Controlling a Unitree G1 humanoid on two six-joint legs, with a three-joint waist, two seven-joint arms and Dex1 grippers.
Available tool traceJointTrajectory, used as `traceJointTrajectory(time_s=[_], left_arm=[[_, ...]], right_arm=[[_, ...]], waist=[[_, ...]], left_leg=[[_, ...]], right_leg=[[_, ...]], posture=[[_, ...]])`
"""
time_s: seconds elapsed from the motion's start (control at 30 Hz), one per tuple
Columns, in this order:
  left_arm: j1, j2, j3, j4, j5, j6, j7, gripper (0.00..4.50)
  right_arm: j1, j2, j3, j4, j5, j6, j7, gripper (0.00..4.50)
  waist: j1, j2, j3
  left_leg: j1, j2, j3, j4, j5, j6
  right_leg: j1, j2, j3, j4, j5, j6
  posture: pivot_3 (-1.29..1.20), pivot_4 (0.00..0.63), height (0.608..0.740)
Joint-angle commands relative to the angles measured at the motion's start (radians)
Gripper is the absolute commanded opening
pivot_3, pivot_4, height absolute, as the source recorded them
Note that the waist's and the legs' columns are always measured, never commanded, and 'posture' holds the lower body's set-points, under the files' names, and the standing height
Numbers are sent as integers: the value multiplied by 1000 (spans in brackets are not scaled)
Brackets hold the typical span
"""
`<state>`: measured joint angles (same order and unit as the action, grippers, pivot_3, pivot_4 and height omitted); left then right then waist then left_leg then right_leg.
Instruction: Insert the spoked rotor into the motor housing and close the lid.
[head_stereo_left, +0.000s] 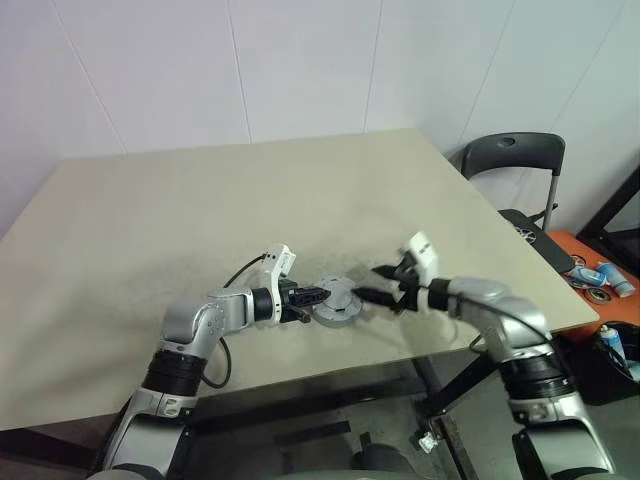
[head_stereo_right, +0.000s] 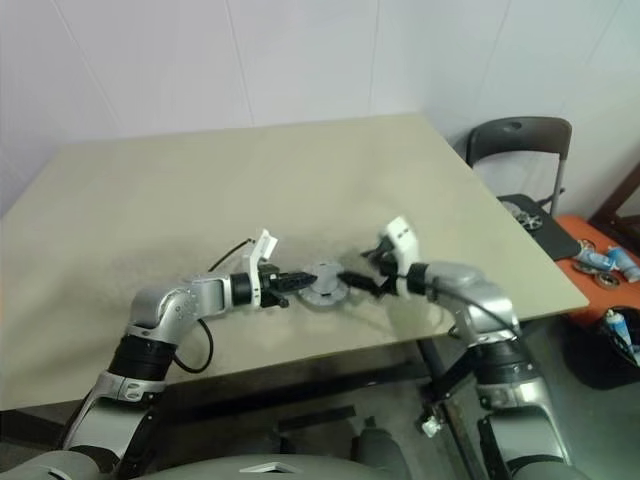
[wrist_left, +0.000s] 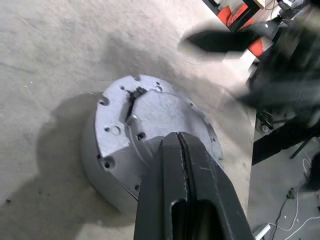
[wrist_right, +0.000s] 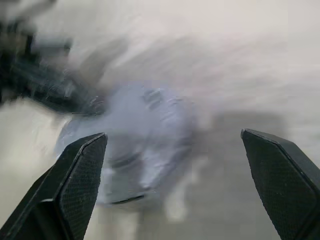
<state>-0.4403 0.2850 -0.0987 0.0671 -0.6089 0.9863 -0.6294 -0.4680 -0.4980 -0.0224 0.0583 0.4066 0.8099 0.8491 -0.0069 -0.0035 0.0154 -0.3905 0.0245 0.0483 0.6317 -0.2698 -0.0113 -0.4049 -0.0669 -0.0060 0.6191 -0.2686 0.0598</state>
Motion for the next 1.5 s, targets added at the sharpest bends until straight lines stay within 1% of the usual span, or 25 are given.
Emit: traceJointTrajectory(time_s=[0.03,0.17,0.3,0.4,0.5,0.57,0.7,0.87,1.0,1.1,1.23,1.33,1.5], left_arm=[[30,6,-30,57,59,23,36,0],[28,3,-27,65,65,16,41,0],[31,1,-27,67,67,12,45,0],[35,0,-26,59,64,16,48,0],[41,1,-22,41,57,25,47,0],[40,0,-14,35,51,32,48,0],[39,-1,-11,33,52,33,49,0],[45,-3,-15,34,55,29,49,0],[53,0,-14,37,55,24,48,0],[57,-1,-13,43,56,18,49,0],[57,-10,-9,49,57,11,55,0],[54,-18,-6,57,59,2,59,0],[58,-26,12,54,61,-2,66,0]], right_arm=[[-42,-36,-87,5,103,123,20,4486],[3,-9,-102,3,171,288,-17,4486],[48,89,-151,-51,283,499,-85,4486],[62,140,-189,-79,332,597,-132,4486],[49,208,-288,-41,371,692,-191,4486],[40,233,-344,-15,375,729,-222,4486],[40,252,-410,8,363,780,-272,4486],[40,271,-431,33,334,774,-340,4486],[23,261,-454,52,324,760,-379,4486],[17,248,-440,58,317,759,-393,4486],[6,265,-418,54,325,784,-399,4486],[-4,306,-390,46,349,803,-407,4486],[-53,375,-387,79,331,794,-432,4486]], waist=[[7,-1,0],[17,-2,-1],[18,0,0],[17,0,0],[16,0,-1],[14,0,0],[13,0,0],[10,0,0],[8,0,0],[5,0,-1],[-3,0,-1],[-7,-1,-1],[-9,-1,-1]], left_leg=[[0,0,0,0,1,1],[0,1,0,-2,1,2],[-2,1,0,-1,1,2],[-1,1,0,-1,1,2],[-1,1,0,-1,1,2],[-1,1,0,-1,1,2],[-1,1,0,-1,1,2],[-2,1,0,-1,1,2],[-1,1,0,0,1,2],[-1,1,0,1,1,2],[0,0,0,2,1,3],[0,0,0,3,2,3],[1,1,-1,7,2,3]], right_leg=[[0,0,0,0,0,0],[-1,0,-1,0,0,0],[-3,0,-1,0,0,0],[-3,0,-1,1,0,0],[-3,0,-1,1,0,0],[-3,0,-1,2,0,0],[-3,1,-1,2,0,0],[-3,2,-1,2,0,0],[-2,3,-1,2,0,0],[0,4,-1,2,0,0],[1,5,-1,2,0,2],[3,8,-1,2,2,5],[3,12,-1,5,3,7]], posture=[[0,0,740],[0,0,740],[0,0,740],[0,0,740],[0,0,740],[0,0,740],[0,0,740],[0,0,740],[0,0,740],[0,0,740],[0,0,740],[0,0,740],[0,0,740]])
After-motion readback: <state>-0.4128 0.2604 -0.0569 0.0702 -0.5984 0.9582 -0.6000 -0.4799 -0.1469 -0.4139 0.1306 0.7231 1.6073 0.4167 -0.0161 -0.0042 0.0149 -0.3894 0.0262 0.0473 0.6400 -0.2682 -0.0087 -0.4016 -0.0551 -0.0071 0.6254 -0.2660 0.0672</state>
